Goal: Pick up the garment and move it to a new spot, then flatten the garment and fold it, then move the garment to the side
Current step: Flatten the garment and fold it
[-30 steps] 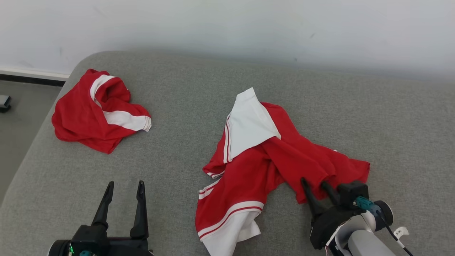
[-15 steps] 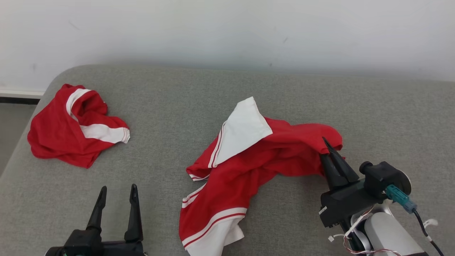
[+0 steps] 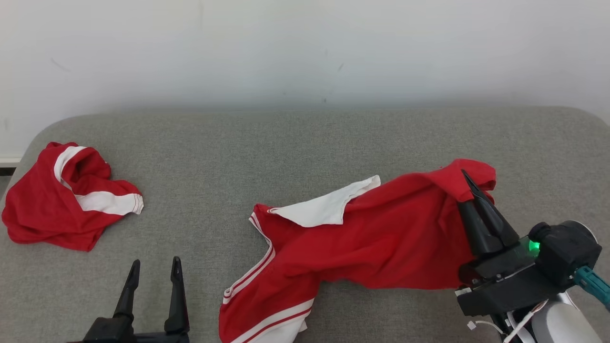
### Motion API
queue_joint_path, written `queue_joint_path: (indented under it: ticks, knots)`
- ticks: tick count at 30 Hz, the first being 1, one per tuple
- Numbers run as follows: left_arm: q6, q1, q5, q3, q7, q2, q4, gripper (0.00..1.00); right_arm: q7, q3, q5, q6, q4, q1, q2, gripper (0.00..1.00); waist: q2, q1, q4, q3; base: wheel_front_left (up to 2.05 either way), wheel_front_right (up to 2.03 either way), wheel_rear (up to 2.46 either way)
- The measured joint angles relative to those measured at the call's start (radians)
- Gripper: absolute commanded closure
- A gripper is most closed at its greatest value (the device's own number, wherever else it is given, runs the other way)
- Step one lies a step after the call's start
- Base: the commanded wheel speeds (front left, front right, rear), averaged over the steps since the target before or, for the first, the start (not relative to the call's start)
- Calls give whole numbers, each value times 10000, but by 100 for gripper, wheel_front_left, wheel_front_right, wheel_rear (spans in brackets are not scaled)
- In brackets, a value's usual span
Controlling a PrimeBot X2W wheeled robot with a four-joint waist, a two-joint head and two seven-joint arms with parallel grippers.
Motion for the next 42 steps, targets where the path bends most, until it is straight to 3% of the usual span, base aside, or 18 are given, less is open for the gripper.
queue_joint_path:
  ticks: [6, 12, 23, 32, 33, 34, 35, 36, 37, 42]
  knots:
    - [0, -9, -44, -159, -2, 0, 13, 0, 410, -339, 226, 0, 12, 426, -2, 100, 0, 0, 66, 23, 0, 0, 0]
    - [0, -136, -132, -364, 0, -2, 50, 0, 339, -420, 268, 0, 1308, 20, -54, 100, 1, 0, 358, 138, 0, 0, 0]
    - [-86, -606, -163, -756, -2, 0, 232, 0, -268, 75, -61, 0, 6437, -3502, -410, 100, 0, 1, 1140, 588, 0, 0, 0]
    - [-88, -1030, -272, -1101, 0, 2, 343, 0, -963, 161, 270, 0, 10276, -5936, -240, 100, 0, 2, 1759, 1138, 0, 0, 0]
    - [-84, -1066, -286, -1129, 0, 2, 345, 0, -1003, 157, 345, 0, 10585, -6089, -182, 78, 1, 1, 1803, 1203, 0, 0, 0]
    - [-77, -1090, -297, -1162, 0, 2, 353, 0, -1074, 186, 372, 0, 10867, -6222, -136, 78, 1, 2, 1845, 1264, 0, 0, 0]
    - [-77, -1090, -297, -1162, 0, 2, 353, 0, -1074, 186, 372, 0, 10867, -6222, -136, 53, 1, 2, 1845, 1264, 0, 0, 0]
    - [-56, -1104, -314, -1193, 0, 0, 360, 0, -1078, 236, 374, 0, 11162, -6349, -102, 9, 1, 2, 1877, 1320, 0, 0, 0]
    - [-2, -1126, -332, -1214, 0, -2, 372, 0, -1118, 255, 401, 0, 11403, -6440, -67, 0, 0, 2, 1904, 1367, 0, 0, 0]
    - [13, -1185, -328, -1139, 0, 0, 391, 0, -1340, 621, 472, 0, 11591, -6683, 15, 0, 0, 2, 1831, 1410, 0, 0, 0]
